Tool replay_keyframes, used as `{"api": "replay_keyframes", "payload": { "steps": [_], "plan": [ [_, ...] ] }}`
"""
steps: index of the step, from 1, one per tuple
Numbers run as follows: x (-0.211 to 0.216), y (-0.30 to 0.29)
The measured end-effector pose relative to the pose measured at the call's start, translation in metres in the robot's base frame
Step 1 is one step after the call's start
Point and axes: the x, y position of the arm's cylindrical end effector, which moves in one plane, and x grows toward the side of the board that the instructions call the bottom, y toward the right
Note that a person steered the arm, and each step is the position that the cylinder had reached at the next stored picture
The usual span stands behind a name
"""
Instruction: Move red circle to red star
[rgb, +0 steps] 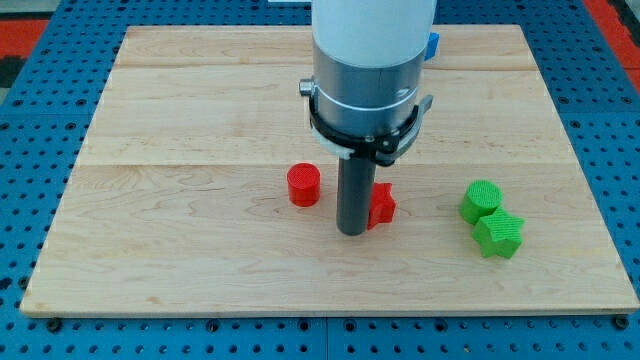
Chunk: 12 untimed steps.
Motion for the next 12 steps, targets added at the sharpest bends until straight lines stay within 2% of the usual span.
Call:
{"api": "replay_keyframes", "payload": {
  "steps": [1, 2, 3, 4, 5, 6, 7, 8, 9, 10, 11, 12],
  "plan": [
    [0.007, -0.049],
    [-0.011, -0.019],
    [-0.028, -0.018],
    [-0.029, 0.043],
    [-0.020, 0.020],
    [0.040, -0.035],
    [-0.014, -0.150],
    [-0.069, -0.131],
    [-0.070, -0.043],
    [-0.059, -0.022],
    [-0.056, -0.056],
    [-0.038, 0.032]
  ]
}}
